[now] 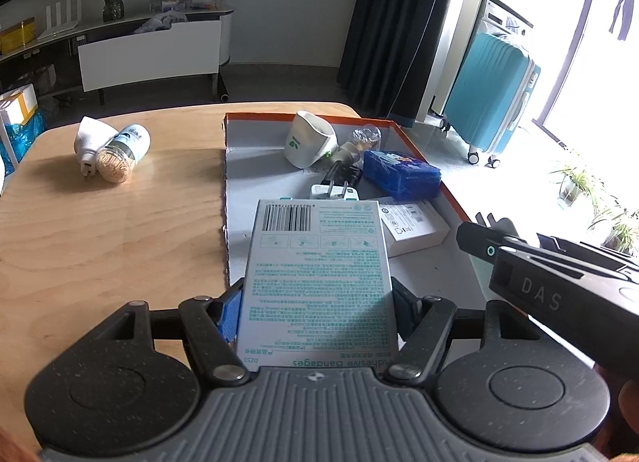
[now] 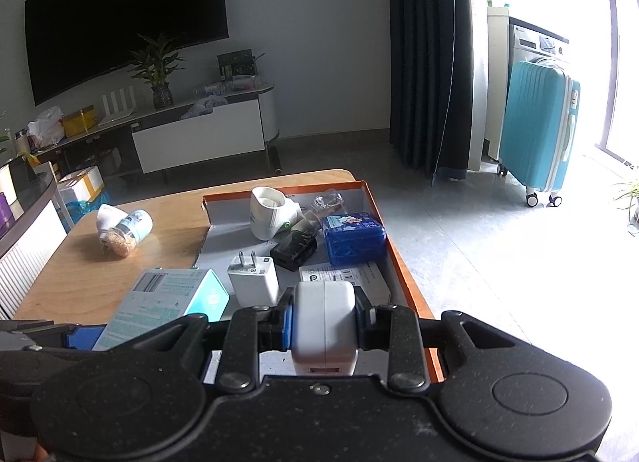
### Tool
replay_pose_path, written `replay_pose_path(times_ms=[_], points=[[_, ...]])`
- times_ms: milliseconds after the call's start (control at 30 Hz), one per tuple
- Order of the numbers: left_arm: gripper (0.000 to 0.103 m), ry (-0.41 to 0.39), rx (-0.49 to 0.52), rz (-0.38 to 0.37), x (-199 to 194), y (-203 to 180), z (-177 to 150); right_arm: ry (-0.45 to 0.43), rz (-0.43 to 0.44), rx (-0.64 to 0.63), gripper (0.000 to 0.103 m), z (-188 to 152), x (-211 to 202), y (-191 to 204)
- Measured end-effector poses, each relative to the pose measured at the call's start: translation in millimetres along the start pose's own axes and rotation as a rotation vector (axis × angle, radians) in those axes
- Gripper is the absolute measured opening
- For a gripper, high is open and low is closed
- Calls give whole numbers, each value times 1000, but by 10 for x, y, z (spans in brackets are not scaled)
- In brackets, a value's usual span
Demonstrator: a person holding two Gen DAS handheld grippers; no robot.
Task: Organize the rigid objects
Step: 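Lower the teal box over the tray with left tool while right lowers the white charger, then open the left tool to drop the teal box while right releases the white charger in the tray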
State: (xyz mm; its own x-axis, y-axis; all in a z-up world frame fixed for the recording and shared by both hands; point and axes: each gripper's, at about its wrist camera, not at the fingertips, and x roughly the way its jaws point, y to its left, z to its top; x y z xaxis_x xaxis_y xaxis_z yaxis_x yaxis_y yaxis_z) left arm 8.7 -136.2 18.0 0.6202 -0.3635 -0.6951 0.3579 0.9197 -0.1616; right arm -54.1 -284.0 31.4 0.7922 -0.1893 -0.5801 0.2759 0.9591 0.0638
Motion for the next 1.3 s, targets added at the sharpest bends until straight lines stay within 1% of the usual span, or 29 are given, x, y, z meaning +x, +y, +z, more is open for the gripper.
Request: replay_pose_path(times_ms=[767, 1100, 1167, 1233, 1300], points=[[71, 38, 26, -27, 119, -65, -18, 32, -28, 12, 34, -25, 178, -70], [71, 58, 41, -43, 168, -83, -30, -2, -56, 44, 35, 17, 127, -167], [71, 65, 47, -58, 179, -89, -26, -11, -54, 51, 35, 30, 104, -184], [72, 67, 57, -77, 185, -97, -20, -24, -56, 56, 35, 47, 81, -186], [79, 62, 61, -76, 174, -98, -13, -29, -52, 54, 35, 65, 66, -172]])
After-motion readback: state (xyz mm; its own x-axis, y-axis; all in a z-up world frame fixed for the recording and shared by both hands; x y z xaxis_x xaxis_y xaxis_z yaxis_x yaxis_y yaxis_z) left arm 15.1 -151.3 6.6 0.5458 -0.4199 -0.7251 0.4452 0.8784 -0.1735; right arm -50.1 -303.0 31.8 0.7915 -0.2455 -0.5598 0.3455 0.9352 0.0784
